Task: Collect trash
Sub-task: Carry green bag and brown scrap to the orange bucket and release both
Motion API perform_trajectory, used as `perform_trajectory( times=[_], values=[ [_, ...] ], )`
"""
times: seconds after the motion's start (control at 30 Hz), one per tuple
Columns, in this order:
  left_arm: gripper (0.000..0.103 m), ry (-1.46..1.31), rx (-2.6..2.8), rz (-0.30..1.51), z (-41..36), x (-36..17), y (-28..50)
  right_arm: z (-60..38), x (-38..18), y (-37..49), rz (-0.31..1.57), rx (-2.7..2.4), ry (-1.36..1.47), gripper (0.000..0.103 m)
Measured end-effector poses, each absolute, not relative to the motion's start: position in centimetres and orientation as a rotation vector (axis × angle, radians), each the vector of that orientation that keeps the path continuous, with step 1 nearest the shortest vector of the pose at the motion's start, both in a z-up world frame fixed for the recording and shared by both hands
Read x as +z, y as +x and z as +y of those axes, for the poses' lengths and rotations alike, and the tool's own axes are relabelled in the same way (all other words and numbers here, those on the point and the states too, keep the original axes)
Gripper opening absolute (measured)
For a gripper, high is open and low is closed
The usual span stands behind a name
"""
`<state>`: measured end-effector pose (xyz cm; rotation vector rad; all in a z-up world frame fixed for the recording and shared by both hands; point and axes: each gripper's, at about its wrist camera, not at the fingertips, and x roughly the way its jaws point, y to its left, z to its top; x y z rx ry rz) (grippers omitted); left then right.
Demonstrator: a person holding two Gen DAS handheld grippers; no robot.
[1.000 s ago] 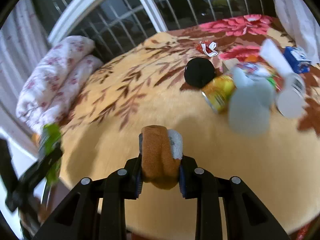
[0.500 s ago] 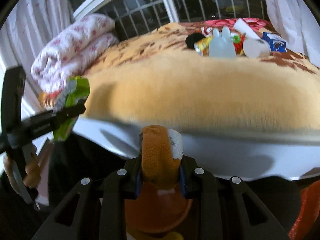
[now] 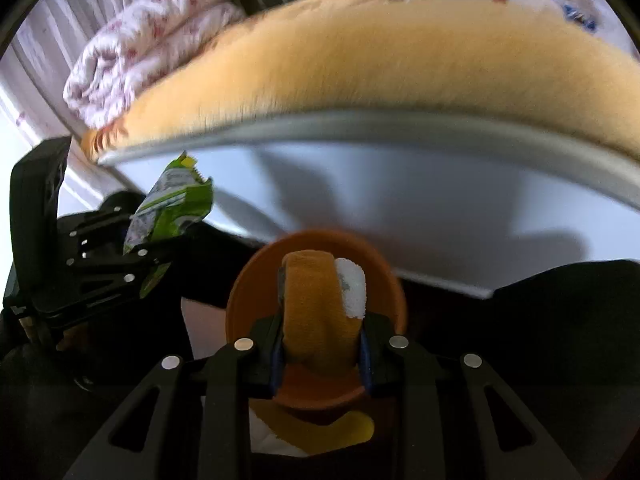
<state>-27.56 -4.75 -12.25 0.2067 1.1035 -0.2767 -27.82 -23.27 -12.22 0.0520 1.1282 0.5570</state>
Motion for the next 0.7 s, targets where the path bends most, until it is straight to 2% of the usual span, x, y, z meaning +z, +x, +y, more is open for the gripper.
perform_trajectory(
  times=[0.2,0.53,0.57,0.6,0.63,0.67,0.7],
  values=[
    [0.030,0.250,-0.274,1.216,-5.1,-15.7,-25.6,-20.9,-14.1,-26.3,1.207,0.589,0.002,0.028],
    [0.032,0.209,-0.285,1.272,-4.0,-17.2,-25.4,-19.5,-15.8,-25.7,1.293,0.598,-0.046,0.029],
    [0.037,0.210,-0.287,1.271,-4.1,-17.2,-25.5,-19.3,-15.8,-25.6,1.296,0.603,-0.049,0.033],
    [0.043,0.224,-0.277,1.265,-4.1,-17.1,-25.5,-19.4,-15.9,-25.5,1.299,0.612,-0.053,0.042],
    [0.065,0.235,-0.271,1.266,-4.2,-17.1,-25.4,-19.4,-15.9,-25.5,1.300,0.613,-0.069,0.049],
    [0.084,0.243,-0.263,1.265,-4.2,-17.1,-25.4,-19.4,-15.9,-25.5,1.293,0.608,-0.084,0.060],
    [0.086,0.250,-0.255,1.257,-4.2,-17.0,-25.5,-18.8,-15.8,-25.4,1.286,0.608,-0.089,0.062]
  ],
)
